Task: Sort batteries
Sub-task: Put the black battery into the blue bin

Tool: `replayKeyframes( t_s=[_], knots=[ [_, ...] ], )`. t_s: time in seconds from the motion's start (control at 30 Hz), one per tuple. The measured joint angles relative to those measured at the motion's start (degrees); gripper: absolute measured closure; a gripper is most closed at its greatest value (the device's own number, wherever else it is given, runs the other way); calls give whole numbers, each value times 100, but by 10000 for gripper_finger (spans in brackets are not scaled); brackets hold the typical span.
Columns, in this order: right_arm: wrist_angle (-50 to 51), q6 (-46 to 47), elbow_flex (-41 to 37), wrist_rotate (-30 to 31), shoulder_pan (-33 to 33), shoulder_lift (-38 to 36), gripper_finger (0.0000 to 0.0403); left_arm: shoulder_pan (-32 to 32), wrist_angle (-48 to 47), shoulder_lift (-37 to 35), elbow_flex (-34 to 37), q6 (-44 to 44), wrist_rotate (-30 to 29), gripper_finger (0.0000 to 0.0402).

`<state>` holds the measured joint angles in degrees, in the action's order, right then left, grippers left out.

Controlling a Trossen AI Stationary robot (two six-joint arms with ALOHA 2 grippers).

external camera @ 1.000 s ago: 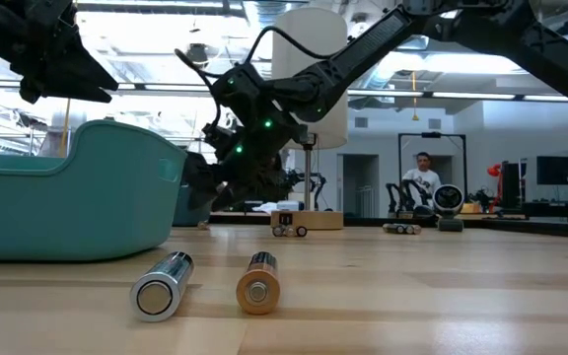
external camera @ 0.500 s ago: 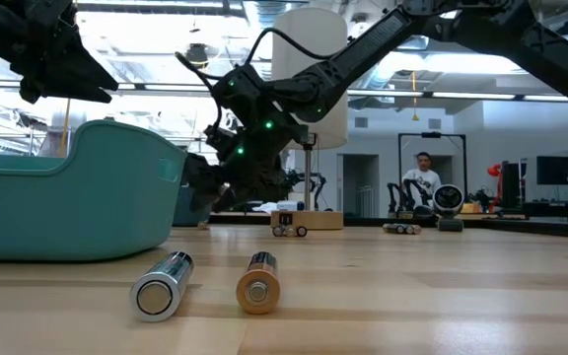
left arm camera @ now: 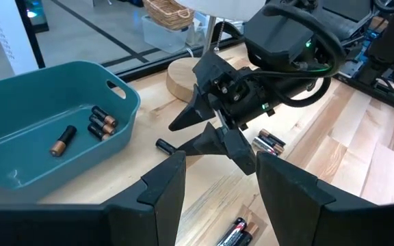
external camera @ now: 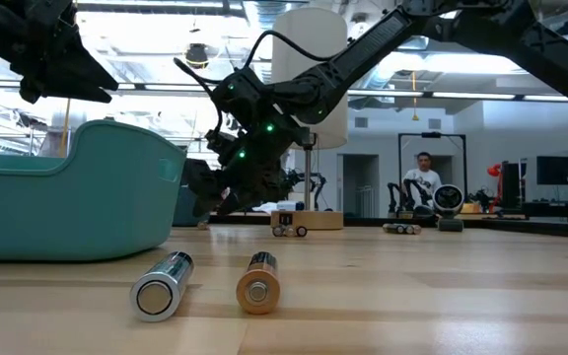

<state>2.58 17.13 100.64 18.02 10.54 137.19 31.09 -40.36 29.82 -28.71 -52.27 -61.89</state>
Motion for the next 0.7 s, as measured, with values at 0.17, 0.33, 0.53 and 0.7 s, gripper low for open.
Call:
replayKeyframes(
  t_s=[0.17,0.33,0.53,0.7],
  knots=[
    [-69,0,1,9,-1,0,147,0,0,2,0,0,0,229],
    [-124,-2,2,9,-1,0,147,0,0,2,0,0,0,229],
    [-370,-213,2,40,-76,0,147,1,0,2,-2,0,0,229],
    [-670,-413,33,44,-187,-91,147,0,0,2,-2,0,78,229]
  ],
)
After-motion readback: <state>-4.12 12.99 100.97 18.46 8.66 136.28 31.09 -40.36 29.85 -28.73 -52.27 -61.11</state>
